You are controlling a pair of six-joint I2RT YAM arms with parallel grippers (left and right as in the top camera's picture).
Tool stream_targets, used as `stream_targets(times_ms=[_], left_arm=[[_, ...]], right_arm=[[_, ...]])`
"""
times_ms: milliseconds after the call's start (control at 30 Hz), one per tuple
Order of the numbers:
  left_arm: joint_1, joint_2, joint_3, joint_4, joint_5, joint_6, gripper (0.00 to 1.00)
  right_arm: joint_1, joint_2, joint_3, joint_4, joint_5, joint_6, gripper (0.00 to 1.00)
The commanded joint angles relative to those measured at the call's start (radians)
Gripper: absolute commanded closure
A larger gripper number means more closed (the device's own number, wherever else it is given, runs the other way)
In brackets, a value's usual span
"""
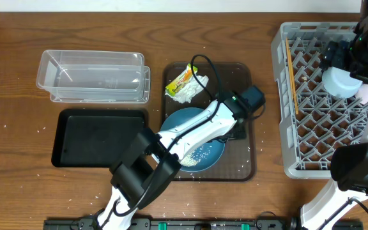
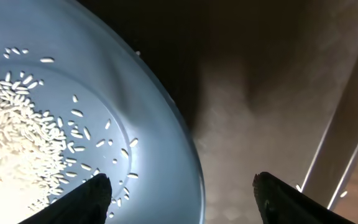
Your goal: Sort waste into correct bins and load items into the dishwasher rack
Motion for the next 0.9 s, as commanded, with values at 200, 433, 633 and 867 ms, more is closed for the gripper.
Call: stream_targets(times_ms=[200,433,633,867], left_arm=[[-0.005,0.001,-0.092,0.042,-0.032,-0.012,0.36],[-0.007,0.001,-0.127,0.055,-0.030,-0.012,0.53],[-0.007,-0.001,-0.127,0.048,0.000,-0.011,0.63],[-0.007,-0.023,-0.122,0.021,0.004,-0.012,0.71]], right_arm=[[-0.007,0.001,-0.002,-0.001,0.000,0.013,0.01],[-0.007,0.001,-0.002,-0.001,0.000,0.013,0.01],[-0.007,0.001,-0.002,-0.001,0.000,0.013,0.01],[-0.007,0.001,-0.002,-0.001,0.000,0.013,0.01]])
